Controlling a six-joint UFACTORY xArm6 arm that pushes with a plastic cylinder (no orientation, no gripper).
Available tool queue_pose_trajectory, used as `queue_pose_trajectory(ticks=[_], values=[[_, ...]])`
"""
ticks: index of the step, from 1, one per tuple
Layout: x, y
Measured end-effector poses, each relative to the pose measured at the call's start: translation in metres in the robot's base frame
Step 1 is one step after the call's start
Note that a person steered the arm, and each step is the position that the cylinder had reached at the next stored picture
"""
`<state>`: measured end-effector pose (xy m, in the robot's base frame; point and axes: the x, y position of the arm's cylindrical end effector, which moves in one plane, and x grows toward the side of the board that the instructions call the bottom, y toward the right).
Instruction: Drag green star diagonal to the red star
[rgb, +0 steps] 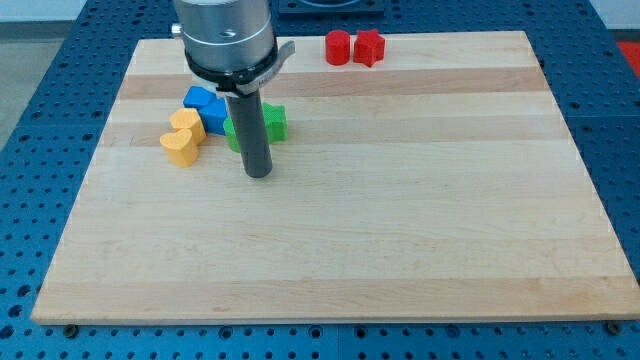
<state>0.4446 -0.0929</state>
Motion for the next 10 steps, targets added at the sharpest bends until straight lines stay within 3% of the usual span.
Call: queue_pose_trajectory(ticks=[7, 10], values=[[-0.075, 0.018], [-0.071, -0.017]])
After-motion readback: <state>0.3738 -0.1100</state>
